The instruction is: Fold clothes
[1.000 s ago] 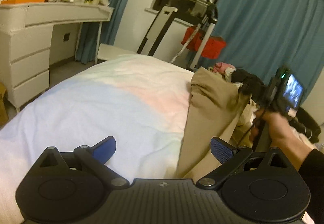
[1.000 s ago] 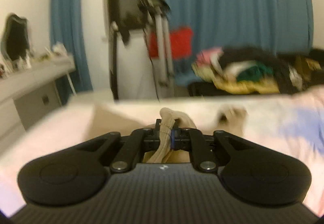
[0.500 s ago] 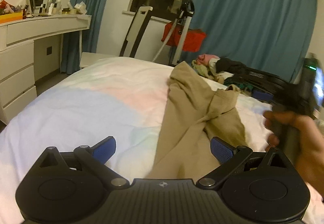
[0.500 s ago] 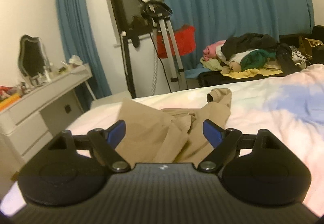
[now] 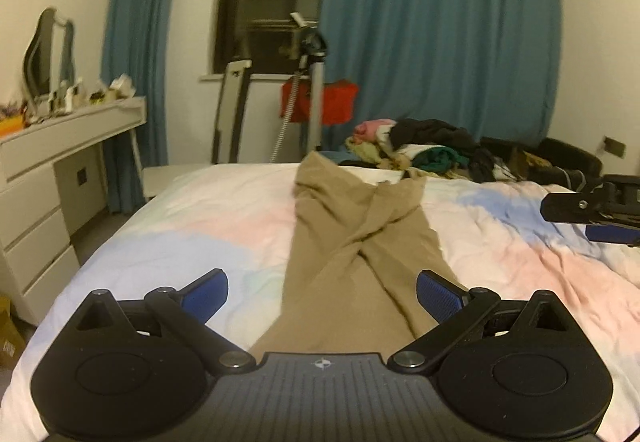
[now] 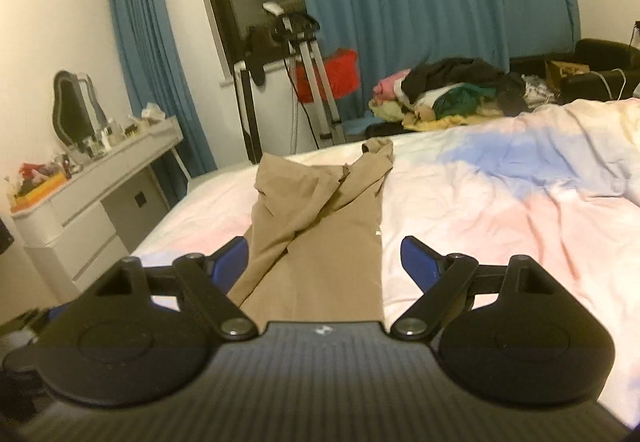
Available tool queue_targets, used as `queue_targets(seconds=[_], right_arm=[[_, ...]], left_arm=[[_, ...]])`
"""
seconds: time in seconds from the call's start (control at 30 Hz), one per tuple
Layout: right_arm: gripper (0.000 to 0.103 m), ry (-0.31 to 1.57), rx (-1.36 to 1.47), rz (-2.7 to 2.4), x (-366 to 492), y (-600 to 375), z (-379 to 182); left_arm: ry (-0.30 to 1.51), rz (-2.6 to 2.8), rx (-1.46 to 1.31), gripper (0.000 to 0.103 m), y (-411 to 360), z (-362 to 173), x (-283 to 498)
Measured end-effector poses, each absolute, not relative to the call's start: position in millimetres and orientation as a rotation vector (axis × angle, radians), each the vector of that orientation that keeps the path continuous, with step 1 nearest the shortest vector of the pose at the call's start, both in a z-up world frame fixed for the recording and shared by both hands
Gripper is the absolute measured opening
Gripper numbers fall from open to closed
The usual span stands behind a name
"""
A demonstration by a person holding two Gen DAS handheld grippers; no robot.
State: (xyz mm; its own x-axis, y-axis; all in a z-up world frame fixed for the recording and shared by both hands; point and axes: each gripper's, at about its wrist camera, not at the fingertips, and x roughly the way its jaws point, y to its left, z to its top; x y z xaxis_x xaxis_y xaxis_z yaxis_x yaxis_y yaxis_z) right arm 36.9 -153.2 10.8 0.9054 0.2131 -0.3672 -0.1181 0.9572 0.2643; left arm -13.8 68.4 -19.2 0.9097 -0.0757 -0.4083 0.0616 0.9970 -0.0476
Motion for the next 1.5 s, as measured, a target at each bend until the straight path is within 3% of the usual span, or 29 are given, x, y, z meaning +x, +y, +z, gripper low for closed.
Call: queue_targets(seconds=[0.3, 0.83, 1.03, 1.23, 1.37, 1.43, 1.5], right_arm=[[0.084, 0.454, 0.272, 0.186, 29.7, -169.1, -7.1], [0.084, 0.462, 0.411, 0.208, 30.3, -202.0, -13.3], [0.084, 0.489, 0.501, 0.204, 39.4, -218.5, -19.8], [0.085, 0.548, 0.576, 0.195, 48.3, -226.2, -32.4], [0.085, 0.556, 0.633, 0.173, 49.7, -230.1, -38.1], [0.085, 0.543, 0.662, 0.156, 47.1, -234.3, -38.8], [0.085, 0.533, 0.683, 0.141, 44.9, -238.8, -38.9]], left_arm=[[0.501, -0.101, -0.075, 0.102, 61.7, -23.1, -12.9], [1.014, -0.100, -0.266, 0.102, 160.2, -51.7, 51.5], [1.131, -0.156, -0.178, 0.100, 193.2, -74.9, 65.2], [1.177, -0.239, -0.208, 0.091, 217.9, -93.9, 64.1], [1.205, -0.271, -0.106, 0.068, 216.1, -93.8, 60.9], [1.210, -0.262, -0.047, 0.049, 210.0, -90.9, 56.2], [1.214, -0.284, -0.018, 0.015, 205.4, -83.7, 52.2]])
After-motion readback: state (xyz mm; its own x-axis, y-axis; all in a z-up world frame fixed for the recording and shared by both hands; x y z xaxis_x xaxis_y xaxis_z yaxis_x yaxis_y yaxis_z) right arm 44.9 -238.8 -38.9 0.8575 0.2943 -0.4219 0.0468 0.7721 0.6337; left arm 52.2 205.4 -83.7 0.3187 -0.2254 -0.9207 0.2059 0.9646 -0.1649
